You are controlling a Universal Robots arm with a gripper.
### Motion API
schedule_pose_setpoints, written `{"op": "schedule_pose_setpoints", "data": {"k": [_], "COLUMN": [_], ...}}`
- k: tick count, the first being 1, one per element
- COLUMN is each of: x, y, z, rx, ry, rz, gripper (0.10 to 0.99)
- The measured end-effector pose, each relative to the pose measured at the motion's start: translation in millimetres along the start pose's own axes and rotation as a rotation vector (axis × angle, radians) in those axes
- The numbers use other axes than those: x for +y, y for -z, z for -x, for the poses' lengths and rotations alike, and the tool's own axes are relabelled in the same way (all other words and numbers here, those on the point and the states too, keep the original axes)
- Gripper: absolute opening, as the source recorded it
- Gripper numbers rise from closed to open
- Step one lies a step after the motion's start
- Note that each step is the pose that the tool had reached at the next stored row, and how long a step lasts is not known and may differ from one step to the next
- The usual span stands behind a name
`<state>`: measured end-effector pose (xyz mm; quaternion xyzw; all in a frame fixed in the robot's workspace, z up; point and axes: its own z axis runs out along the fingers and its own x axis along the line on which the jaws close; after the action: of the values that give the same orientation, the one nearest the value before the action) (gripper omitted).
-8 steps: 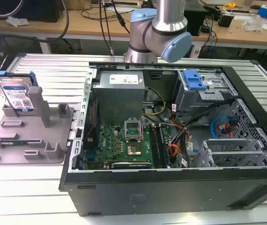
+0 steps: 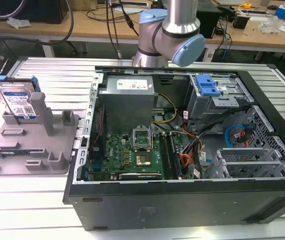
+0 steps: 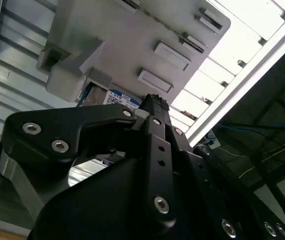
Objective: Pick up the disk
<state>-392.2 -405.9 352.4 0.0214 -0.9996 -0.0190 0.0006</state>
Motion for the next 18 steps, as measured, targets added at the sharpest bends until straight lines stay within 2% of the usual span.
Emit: {"op": "schedule_pose_setpoints", "data": {"k": [3,5,7,8,9,10,13,14,15,18], "x": [0.0,0.0,0.0,0.0,0.0,0.0,-0.1,-0.1,-0.2,-0.1], "y": [-0.1,-0.2,-0.4,-0.7,-1.0,-1.2,-2.1,-2.3,-2.4,-3.0], "z": [0.0,0.0,0.0,0.1,0.1,0.1,0.0,0.1,0.1,0.1], "rx": [0.0032,0.0046,0.0080,0.0106,0.0118,0.0132,0.0169,0.0178,0.0194,0.0164], "ry": [0.086,0.122,0.212,0.281,0.310,0.346,0.442,0.465,0.497,0.553], "rz": [0.000,0.000,0.000,0.000,0.000,0.000,0.000,-0.001,-0.005,-0.010], "gripper": [0.106,0.106,0.106,0.169,0.235,0.357,0.537,0.537,0.600,0.600]}}
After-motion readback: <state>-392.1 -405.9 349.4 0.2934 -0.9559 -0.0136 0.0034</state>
